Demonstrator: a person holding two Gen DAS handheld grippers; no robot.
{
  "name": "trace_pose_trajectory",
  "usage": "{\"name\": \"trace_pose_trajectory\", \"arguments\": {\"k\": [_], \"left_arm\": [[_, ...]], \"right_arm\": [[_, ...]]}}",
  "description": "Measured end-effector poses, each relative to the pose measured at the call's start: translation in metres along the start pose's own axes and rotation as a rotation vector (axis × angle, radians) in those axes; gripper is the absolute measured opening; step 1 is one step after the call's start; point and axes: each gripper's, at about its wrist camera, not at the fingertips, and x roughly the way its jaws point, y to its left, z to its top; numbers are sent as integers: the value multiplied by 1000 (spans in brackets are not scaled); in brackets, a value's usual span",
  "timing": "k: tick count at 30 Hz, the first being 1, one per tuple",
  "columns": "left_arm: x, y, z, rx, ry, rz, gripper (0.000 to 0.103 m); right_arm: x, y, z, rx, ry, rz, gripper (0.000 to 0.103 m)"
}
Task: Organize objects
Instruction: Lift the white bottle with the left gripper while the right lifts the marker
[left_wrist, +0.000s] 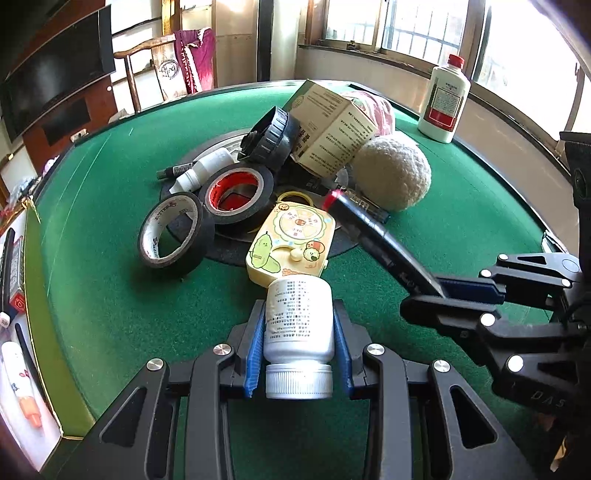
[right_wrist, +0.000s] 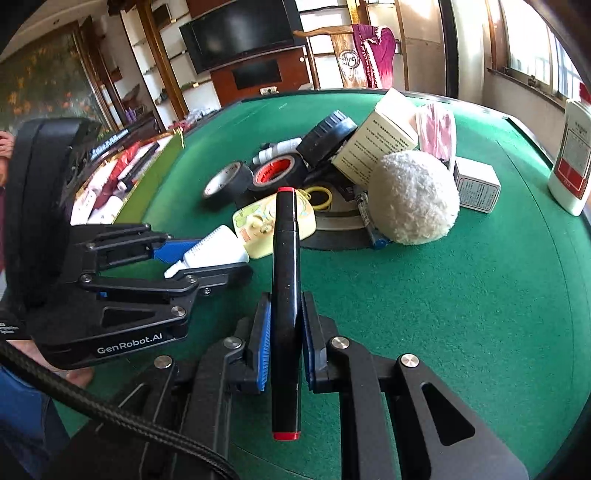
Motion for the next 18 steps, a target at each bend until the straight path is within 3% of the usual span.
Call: {"name": "trace_pose_trajectory", "arguments": {"k": [18], "left_arm": [[-49,29,11,-101,-143,-44,29]], "right_arm": [[-17,-9,7,166,-117,2,12]]}}
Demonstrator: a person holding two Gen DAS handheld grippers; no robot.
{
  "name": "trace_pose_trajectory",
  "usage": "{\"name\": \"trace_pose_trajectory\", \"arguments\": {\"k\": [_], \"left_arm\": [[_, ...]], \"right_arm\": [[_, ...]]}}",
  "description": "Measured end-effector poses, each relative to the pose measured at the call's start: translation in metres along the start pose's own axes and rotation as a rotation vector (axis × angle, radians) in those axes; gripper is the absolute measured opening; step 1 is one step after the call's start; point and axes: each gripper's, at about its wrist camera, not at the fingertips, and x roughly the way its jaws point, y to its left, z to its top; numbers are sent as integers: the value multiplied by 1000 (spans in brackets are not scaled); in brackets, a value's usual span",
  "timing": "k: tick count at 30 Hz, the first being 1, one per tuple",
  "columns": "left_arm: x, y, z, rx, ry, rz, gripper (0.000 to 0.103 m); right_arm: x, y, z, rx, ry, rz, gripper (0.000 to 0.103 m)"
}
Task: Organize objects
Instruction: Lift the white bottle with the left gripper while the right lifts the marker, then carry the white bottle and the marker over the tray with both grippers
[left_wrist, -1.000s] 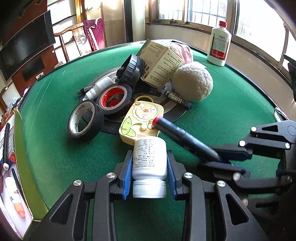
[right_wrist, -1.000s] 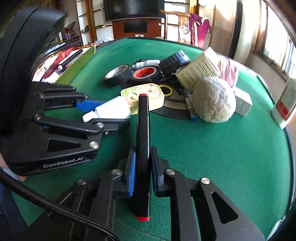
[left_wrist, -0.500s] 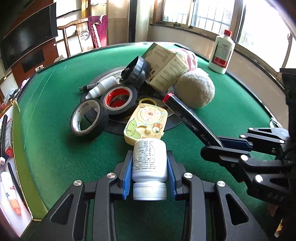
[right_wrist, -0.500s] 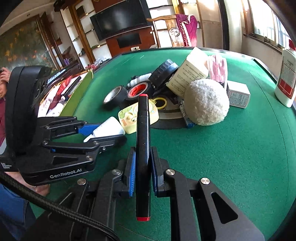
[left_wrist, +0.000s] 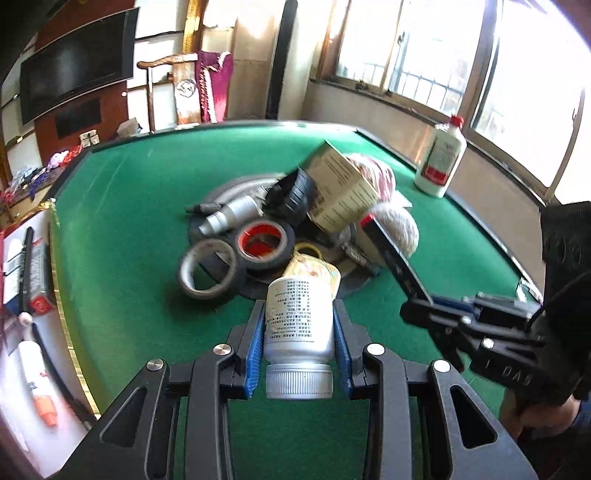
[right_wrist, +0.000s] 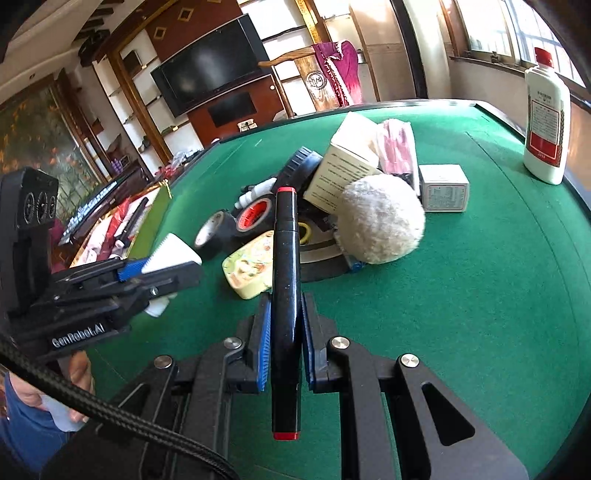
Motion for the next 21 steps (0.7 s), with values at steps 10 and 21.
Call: {"name": "trace_pose_trajectory", "arguments": {"k": [10,21], "left_arm": [[-40,36,1,-61,-77,8,29],[-81,98,-8,-185,-156,49,29]], "right_arm": [[21,64,6,-54,10,75,12],[54,137,18,-148,50,151,12]]}}
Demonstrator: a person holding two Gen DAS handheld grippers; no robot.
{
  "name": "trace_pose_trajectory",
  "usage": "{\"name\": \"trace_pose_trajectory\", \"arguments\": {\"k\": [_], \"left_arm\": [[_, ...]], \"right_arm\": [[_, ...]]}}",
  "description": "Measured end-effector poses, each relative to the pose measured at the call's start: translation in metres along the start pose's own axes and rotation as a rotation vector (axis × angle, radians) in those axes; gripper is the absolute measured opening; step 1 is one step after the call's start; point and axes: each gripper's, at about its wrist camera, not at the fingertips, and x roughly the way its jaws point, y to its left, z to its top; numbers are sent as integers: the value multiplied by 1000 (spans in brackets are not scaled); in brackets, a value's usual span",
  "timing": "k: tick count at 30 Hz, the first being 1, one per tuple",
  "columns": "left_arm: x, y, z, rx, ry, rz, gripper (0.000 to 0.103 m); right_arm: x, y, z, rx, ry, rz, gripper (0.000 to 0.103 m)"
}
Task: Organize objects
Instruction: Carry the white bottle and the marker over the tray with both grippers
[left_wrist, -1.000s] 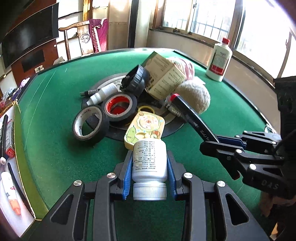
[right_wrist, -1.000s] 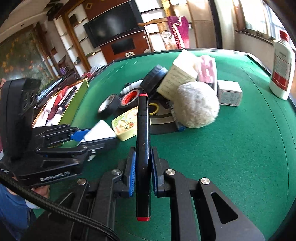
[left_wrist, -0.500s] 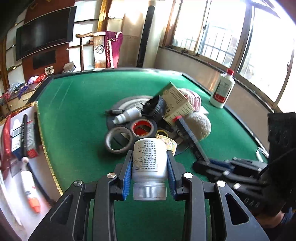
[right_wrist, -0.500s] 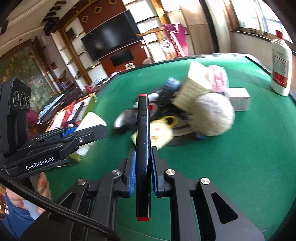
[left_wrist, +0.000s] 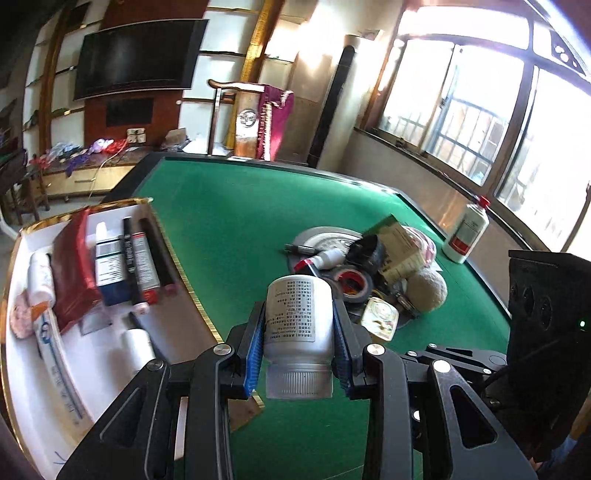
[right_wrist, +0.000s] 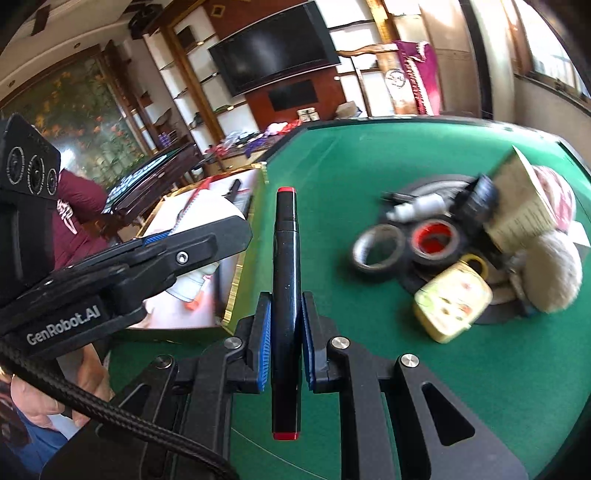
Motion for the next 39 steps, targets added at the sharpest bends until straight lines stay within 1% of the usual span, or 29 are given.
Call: {"name": "trace_pose_trajectory", "arguments": {"k": [3,10,14,18,21,24,26,30,35,39], "left_arm": [[-3,22,-1,-50,3,35,29],[-7,65,-6,-150,-1,144,29],[0,93,-12,-227,38,178,29],[7,110,-18,-281,67,199,29],[9,117,-22,-306,82,209,29],[12,123,-24,-327,100,219,29],[14,127,-26,-340,108,230,29],[15,130,-28,-350,120,227,29],[19,127,-29,-340,138,228,29],[22,128,-30,-343,152,237,29]], "right_arm": [[10,16,6,-25,14,20,12],[40,49,16,-69,61,58,13],[61,58,17,-71,104,80,13],[79,60,19,-50,134,97,13],[89,67,22,-57,150,100,13],[102,70,22,-62,195,122,13],[108,70,22,-70,208,113,13],[114,69,18,-69,225,106,13],[122,64,17,-58,227,70,13],[124,66,19,-66,211,46,13]]}}
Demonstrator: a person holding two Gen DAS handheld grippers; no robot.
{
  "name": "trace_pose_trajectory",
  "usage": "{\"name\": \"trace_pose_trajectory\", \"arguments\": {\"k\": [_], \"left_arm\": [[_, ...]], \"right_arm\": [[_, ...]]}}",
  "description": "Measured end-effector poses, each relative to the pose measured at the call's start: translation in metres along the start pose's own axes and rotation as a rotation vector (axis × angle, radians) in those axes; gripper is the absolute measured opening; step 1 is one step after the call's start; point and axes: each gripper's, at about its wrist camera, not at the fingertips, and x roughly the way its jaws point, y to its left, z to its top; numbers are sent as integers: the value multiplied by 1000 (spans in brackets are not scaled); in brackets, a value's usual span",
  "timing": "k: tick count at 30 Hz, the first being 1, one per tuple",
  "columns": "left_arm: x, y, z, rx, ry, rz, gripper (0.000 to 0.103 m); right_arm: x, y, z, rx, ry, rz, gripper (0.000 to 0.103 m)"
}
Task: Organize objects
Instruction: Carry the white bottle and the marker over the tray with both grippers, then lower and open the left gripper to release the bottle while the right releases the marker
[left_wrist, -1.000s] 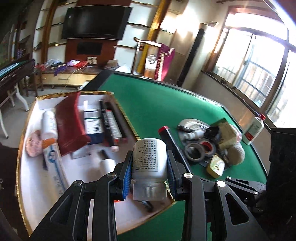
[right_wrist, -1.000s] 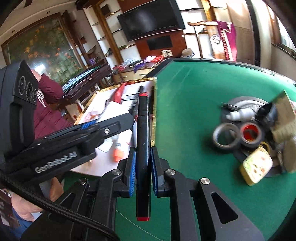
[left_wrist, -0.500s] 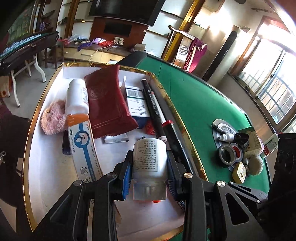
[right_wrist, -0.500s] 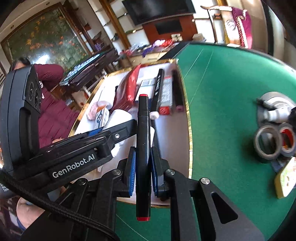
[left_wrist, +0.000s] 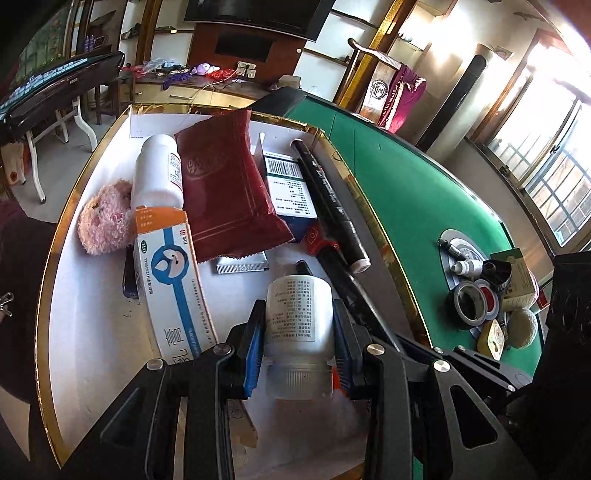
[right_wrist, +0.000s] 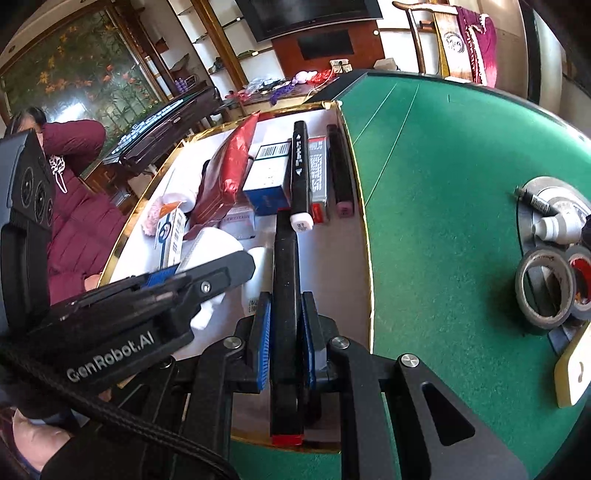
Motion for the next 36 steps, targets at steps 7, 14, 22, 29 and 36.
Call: {"name": "trace_pose_trajectory", "arguments": {"k": [7,14,22,29,36], "left_arm": [[0,2,0,-5,-1,5,29],[0,4,1,-9,1,5,29],[1,3,1,-10,6,4,29],[1,4,1,-14,11,0,29],[0,5,1,-16,10,3,29]], "right_arm": [[0,3,1,-9,-6,-21,13],[0,4,0,-19,-4,-28,13],[-1,5,-3,-40,-12,-54,13],[-3,6,-5,-50,-21,-66,13],[-5,3,-6,-47,-26,-58,13]]}}
